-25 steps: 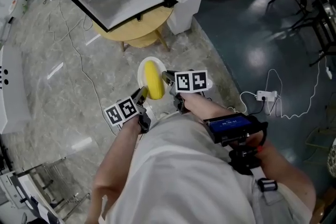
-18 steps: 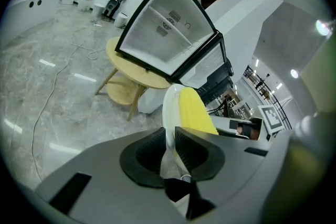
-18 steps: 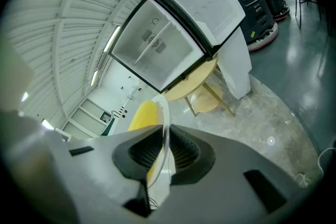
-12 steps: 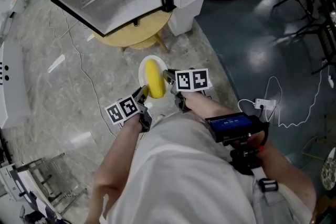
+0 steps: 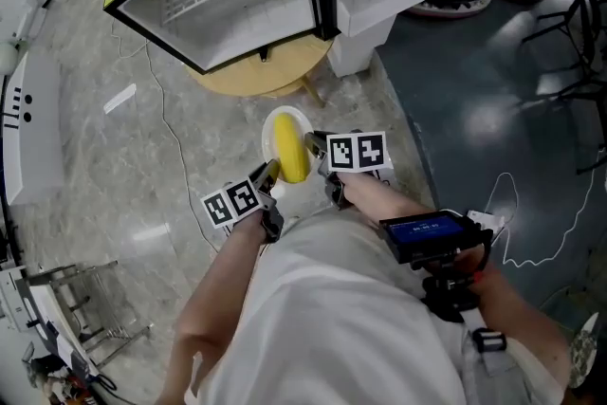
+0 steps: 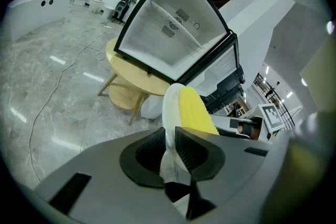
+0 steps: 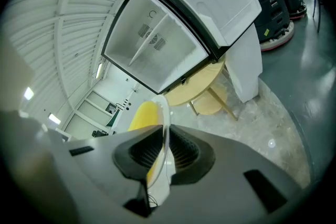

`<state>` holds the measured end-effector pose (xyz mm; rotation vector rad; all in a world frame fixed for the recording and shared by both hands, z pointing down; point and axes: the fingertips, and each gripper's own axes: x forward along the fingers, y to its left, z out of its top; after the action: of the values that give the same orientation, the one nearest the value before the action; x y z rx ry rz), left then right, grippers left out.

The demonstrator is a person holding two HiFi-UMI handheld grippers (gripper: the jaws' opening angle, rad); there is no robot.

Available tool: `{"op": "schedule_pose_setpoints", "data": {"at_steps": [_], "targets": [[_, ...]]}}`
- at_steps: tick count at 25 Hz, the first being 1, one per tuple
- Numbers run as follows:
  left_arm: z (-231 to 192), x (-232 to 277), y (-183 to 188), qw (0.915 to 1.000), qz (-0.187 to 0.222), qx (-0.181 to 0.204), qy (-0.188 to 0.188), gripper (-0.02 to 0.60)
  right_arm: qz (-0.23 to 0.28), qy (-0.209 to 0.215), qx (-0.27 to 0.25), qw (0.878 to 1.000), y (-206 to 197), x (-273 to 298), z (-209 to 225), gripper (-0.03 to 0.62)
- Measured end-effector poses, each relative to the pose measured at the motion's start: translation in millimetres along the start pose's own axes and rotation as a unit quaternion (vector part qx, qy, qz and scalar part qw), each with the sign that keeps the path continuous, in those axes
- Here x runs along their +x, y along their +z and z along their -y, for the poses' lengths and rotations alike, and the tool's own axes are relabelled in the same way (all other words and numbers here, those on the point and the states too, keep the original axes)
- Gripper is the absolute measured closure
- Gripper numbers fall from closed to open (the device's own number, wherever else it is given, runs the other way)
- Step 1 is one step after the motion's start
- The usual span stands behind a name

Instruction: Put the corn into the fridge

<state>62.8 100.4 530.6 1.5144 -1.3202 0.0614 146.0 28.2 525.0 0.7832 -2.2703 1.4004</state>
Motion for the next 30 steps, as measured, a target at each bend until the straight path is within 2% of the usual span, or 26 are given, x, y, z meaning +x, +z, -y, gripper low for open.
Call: {"op": "schedule_pose_setpoints", "data": {"at_steps": [13,19,30], "targets": [[3,21,17,0.9980,0.038,-0.040,0.030,0.523,-0.043,0.024,-0.025,0.998,29,18,12,0.549],[3,18,26,0.9973,0.046,-0.044,0.035,0.523,-0.052,0.030,-0.031,0.998,36,22,5,0.549],[-19,41,84,0.9984,0.040,-0.038,0.015,0.523,-0.040,0.012,-0.031,0.999,80,66,1,0.549]]}}
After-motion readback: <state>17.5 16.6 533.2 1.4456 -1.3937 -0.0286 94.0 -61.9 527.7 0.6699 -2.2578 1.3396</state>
